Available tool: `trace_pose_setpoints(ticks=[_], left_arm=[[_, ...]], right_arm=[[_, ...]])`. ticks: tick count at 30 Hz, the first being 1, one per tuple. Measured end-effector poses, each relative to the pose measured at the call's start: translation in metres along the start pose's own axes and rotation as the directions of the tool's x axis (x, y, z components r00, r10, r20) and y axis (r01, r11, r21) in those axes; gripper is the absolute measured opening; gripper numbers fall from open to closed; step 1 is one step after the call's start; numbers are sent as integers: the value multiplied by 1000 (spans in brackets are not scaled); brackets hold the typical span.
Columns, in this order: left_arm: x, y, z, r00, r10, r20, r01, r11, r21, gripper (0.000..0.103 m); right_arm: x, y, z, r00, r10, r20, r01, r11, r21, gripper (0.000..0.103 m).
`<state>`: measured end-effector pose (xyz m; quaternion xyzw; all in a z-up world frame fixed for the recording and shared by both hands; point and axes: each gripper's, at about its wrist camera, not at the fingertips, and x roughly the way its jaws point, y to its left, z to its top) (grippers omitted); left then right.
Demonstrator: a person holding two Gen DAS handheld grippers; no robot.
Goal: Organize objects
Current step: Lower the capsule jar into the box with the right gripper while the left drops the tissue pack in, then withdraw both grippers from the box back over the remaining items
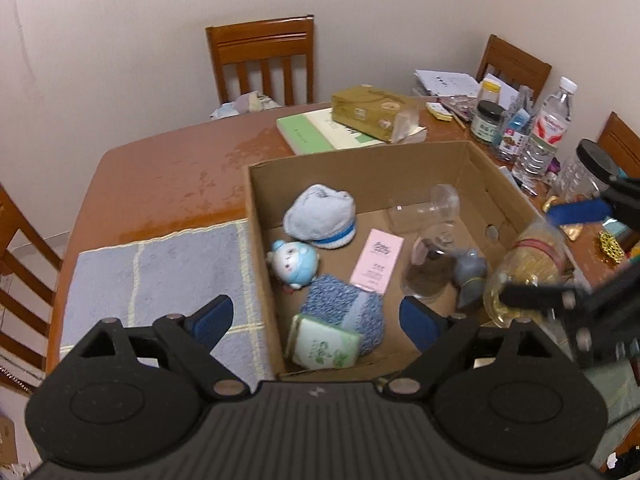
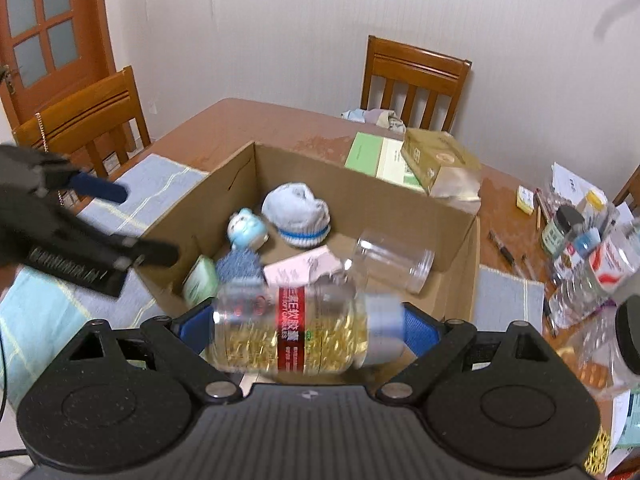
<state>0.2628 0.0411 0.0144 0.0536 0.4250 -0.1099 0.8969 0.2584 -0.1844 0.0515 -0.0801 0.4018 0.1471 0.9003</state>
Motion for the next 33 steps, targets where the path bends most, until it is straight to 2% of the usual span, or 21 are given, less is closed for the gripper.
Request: trace_pose_setpoints(ticks=[1,3,6,9,14,19,23,25,30,33], left_arm=[[-1,2,-1,1000,8,0,-8,1000,-5,90],[-3,7,-3,1000,10,-2,-10,1000,-17,91],[-3,11,-8,1000,17,-11,-18,999,-35,91],[-4,13,-13,999,24,-23,-25,999,-47,94],[-9,11,-24,999,25,-41,-28,997,-65,94],[-13,4,-50,999,29,-25,-31,997,-70,95],[-18,-5,-72,999,7,-37,-9,998,-54,95],[-19,-9,-84,998,26,-48,-28,998,-50,95],[-15,-17,-109,996,-36,-85,29,996,-84,95],[-13,-25,-119,994,-63,-88,57,996,-66,95]], right_arm=[[3,-1,4,1000,2,8,-2,1000,-2,90],[9,-1,12,1000,-2,25,2,1000,-16,90],[19,4,17,998,-52,26,54,995,-79,91],[21,6,14,999,-48,18,50,993,-103,102],[9,6,0,999,-32,1,32,996,-86,103],[0,6,-29,999,-38,16,38,998,-48,103],[-6,4,-60,999,-29,-20,30,999,41,103],[-8,5,-76,997,-70,-41,72,996,46,103],[-9,-2,-117,992,-80,-99,90,990,106,103],[-6,-6,-135,987,-88,-136,106,985,139,103]])
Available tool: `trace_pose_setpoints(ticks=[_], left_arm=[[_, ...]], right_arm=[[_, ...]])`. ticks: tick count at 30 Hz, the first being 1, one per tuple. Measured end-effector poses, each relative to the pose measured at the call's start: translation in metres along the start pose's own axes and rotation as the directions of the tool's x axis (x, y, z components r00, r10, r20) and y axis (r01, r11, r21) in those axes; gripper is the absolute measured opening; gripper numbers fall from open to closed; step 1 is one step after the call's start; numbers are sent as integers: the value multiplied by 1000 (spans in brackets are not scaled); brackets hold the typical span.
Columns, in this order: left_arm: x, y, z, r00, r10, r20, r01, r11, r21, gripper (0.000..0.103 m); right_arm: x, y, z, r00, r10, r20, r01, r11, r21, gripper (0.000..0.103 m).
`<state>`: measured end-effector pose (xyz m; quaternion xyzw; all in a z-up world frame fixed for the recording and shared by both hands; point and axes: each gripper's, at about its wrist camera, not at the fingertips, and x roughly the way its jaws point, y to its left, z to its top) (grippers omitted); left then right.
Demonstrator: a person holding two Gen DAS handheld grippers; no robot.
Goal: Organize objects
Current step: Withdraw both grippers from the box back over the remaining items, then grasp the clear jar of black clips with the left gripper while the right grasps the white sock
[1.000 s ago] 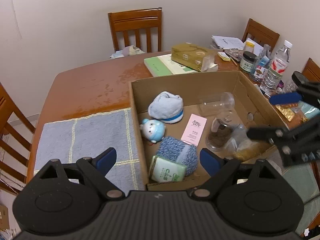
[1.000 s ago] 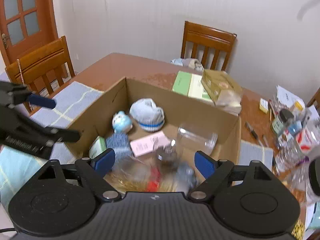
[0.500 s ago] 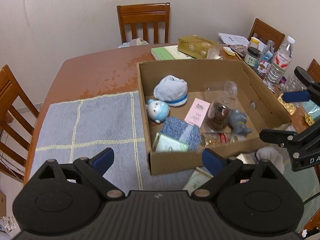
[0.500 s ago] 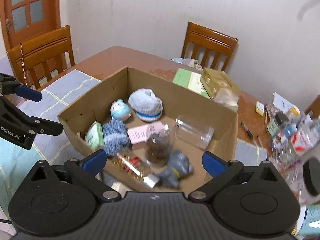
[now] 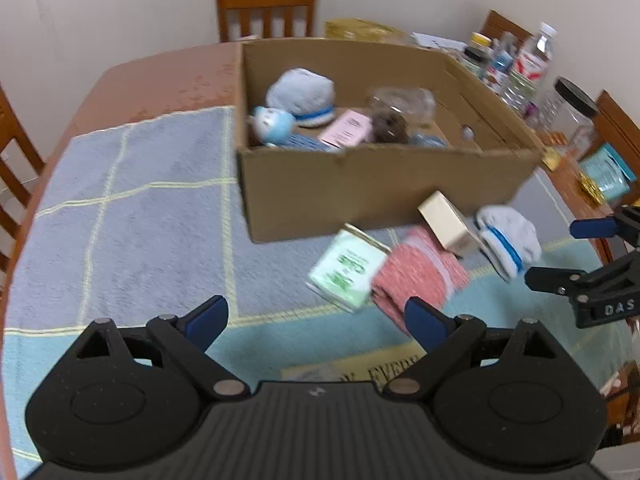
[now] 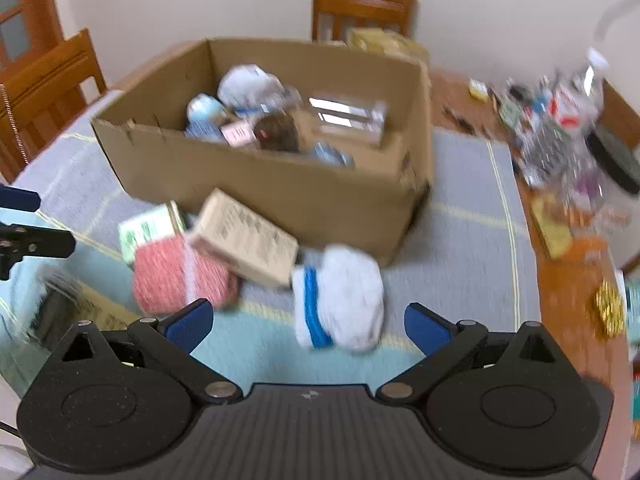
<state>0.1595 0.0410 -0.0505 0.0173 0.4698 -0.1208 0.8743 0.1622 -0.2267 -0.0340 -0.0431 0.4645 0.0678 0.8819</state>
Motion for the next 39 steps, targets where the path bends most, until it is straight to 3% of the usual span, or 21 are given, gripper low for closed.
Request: trace_pose_setpoints(ticks=[11,23,32,39], left_arm=[[20,-3,-21,990,-125,-69,127,992,22,95],[7,-3,-42,971,-161,-177,190,968,165,95],[12,-14,-61,984,-85,-158,128,948,291,94],[19,-14,-62,989,-43,-139,81,956,283,84]], right_arm=[[5,-9,-28,999,-8,-50,14,993,114,103],[11,-9,-33,997,-16,-77,24,995,101,103],[23,-11,-38,997,32,-70,-30,999,23,103],[37,-22,-40,997,52,-60,-51,999,17,103]])
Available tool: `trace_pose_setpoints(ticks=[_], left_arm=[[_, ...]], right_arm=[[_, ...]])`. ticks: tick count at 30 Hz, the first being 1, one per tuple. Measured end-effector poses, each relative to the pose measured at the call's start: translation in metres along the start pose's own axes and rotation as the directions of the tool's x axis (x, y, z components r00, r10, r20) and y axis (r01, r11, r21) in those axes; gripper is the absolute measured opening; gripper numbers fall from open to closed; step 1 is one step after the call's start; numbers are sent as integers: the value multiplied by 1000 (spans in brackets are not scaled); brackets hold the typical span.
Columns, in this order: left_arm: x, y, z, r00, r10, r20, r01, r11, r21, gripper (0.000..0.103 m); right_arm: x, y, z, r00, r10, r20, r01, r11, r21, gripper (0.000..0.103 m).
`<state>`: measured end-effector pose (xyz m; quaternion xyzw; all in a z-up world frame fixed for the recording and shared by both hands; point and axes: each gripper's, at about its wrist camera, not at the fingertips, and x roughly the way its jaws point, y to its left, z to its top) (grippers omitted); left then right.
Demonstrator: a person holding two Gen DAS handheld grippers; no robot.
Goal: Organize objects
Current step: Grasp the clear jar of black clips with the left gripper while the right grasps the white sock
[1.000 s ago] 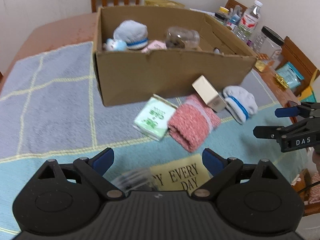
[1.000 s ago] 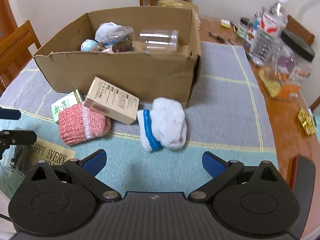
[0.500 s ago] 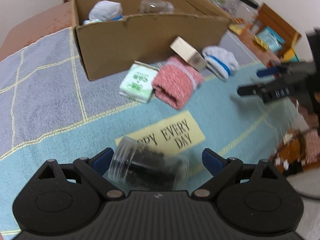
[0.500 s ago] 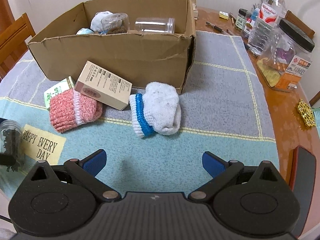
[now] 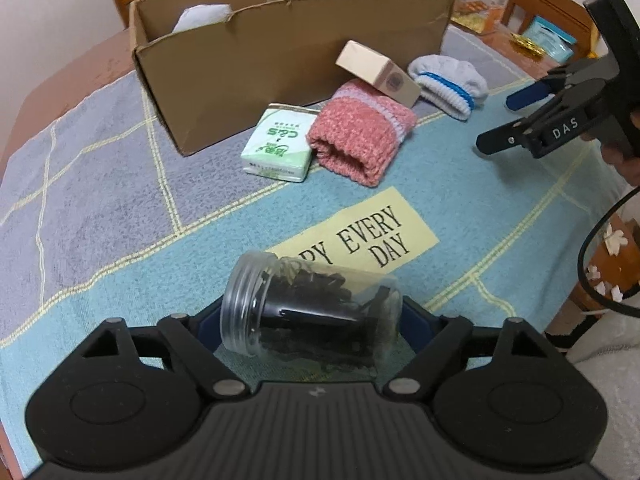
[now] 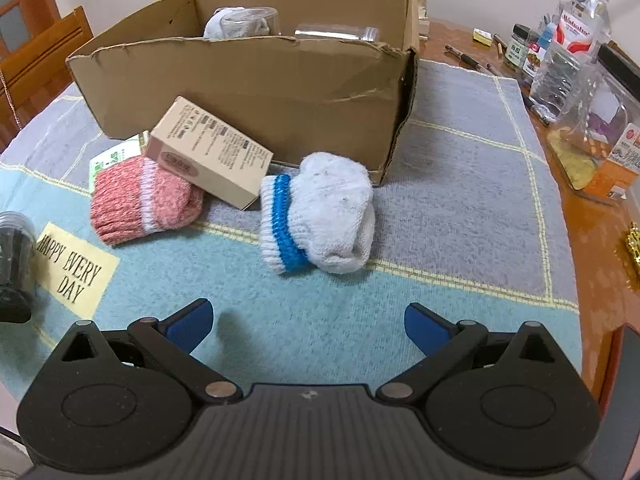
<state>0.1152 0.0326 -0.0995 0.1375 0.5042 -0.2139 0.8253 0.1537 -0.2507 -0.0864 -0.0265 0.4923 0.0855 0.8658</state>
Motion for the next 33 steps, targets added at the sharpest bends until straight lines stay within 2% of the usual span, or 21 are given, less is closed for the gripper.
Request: trace_pose_setpoints(ticks=[2,5,22,24,28,33], left_arm=[[0,0,0,1000,7,5,-6,1000,-19,83],[1,1,0,1000,18,10,-17,999,-40,82],[12,-3,8,997,72,2,-71,984,-162,75],[12,-3,9,997,78,2,-77,983,-167,75],[11,-4,10,996,85,-7,-85,979,-185,75],[9,-6,9,994,104,-15,-105,972,-209,75]], right_arm=[[5,-3,1,1000,1,-2,-1,1000,3,103],[10,-1,4,1000,-26,16,27,998,-51,103],[34,-7,41,999,28,44,-23,992,-127,103],[33,-7,40,998,33,47,-26,991,-135,100],[29,-4,40,998,44,55,-35,987,-157,84],[26,-2,45,997,46,55,-36,985,-169,73]])
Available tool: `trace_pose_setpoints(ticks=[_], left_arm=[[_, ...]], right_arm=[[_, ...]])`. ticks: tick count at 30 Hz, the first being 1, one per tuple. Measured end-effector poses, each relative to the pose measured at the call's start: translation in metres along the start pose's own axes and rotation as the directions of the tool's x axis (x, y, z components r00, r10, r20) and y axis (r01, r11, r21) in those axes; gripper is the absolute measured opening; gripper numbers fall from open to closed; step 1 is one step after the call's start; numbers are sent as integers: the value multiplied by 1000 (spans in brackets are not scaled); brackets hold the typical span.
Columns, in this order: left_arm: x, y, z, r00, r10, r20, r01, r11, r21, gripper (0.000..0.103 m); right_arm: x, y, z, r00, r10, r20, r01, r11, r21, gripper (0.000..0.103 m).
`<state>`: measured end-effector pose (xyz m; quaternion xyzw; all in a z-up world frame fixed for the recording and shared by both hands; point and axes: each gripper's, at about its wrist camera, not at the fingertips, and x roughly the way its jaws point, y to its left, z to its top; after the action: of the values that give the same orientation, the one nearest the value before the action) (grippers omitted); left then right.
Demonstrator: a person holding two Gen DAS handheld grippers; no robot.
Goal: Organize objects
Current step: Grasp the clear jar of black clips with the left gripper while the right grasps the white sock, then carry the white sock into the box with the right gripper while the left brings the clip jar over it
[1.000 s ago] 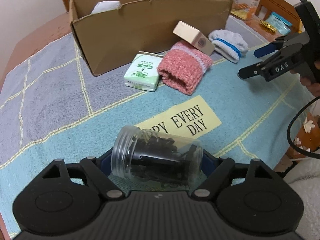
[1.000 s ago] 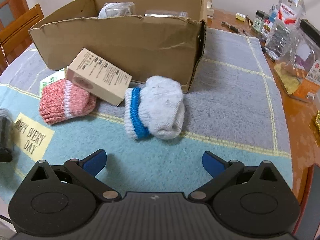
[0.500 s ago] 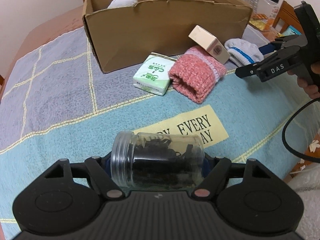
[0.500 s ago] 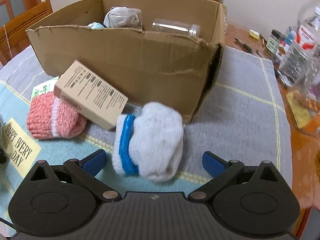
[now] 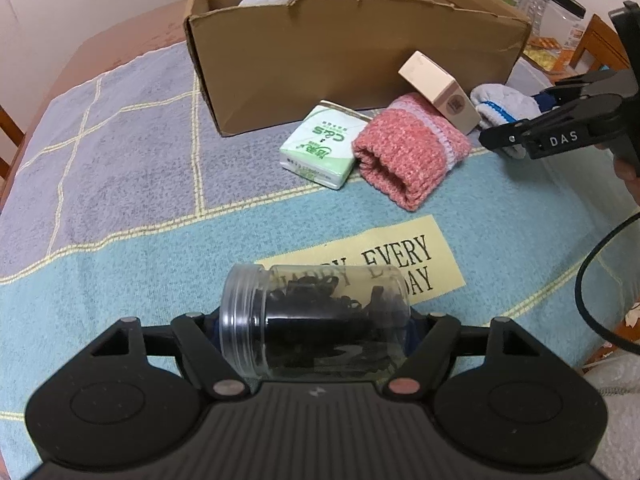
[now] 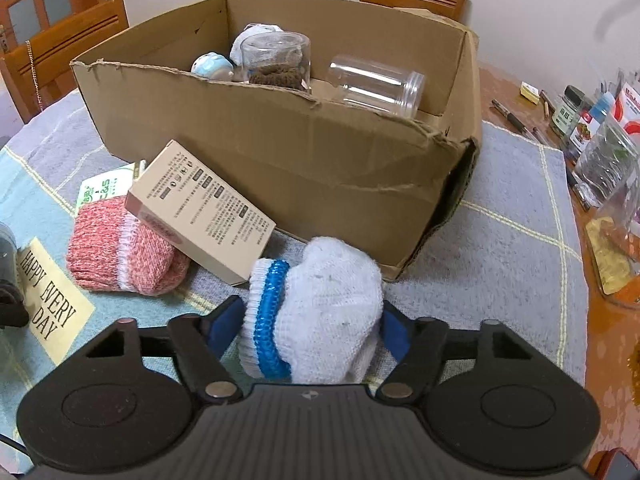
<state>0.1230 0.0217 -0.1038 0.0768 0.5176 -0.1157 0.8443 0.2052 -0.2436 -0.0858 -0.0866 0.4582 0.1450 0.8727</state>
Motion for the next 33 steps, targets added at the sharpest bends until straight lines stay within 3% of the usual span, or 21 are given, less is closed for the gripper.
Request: trace_pose_setpoints(ticks=[8,19,26,33], left_arm=[[-10,-2,3,1000,-10,6,10,1000,-6,75],[-45,-7,30,999,-23,29,23,1000,4,75],[-68,-8,61,995,-44,92,42,999,27,75],[-88,-6,111,977,-90,193,81,995,51,75]], right_arm=[[-2,4,3,999,-23,-22,23,1000,-10,66],[-34,2,11,999,13,-51,-12,1000,28,65],[-75,-2,29,1000,29,-6,-29,999,27,65],[-101,-3,54,997,17,72,-16,1000,-8,65]])
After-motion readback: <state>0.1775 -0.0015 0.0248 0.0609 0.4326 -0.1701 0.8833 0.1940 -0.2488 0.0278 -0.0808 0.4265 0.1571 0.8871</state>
